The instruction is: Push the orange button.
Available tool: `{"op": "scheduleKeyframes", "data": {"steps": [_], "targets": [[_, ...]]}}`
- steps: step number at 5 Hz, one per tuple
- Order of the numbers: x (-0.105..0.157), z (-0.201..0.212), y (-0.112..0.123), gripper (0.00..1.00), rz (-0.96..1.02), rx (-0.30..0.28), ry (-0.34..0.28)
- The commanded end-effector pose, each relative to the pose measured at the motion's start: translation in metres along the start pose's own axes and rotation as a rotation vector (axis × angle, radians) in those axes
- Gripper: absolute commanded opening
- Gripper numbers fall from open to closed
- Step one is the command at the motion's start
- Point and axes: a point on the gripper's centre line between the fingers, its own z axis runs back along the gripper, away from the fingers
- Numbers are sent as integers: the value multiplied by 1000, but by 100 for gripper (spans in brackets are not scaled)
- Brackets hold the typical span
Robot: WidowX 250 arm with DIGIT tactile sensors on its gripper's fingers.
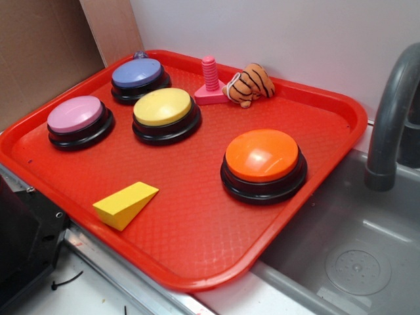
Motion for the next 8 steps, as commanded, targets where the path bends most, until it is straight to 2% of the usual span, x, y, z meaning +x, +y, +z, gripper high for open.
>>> {"op": "scheduleKeyframes", "data": {"steps": [1,2,3,4,5,6,8], "targets": [[0,0,0,100,0,0,0],[45,-37,-36,100,-201,45,-31],[78,-77,-73,100,-361,45,-69],[96,-120,-100,100,-549,32,-159],[99,-150,-106,100,-604,-42,-144],[97,-176,-112,100,-627,-60,-75],[91,-197,-121,100,-669,-4,20]]}}
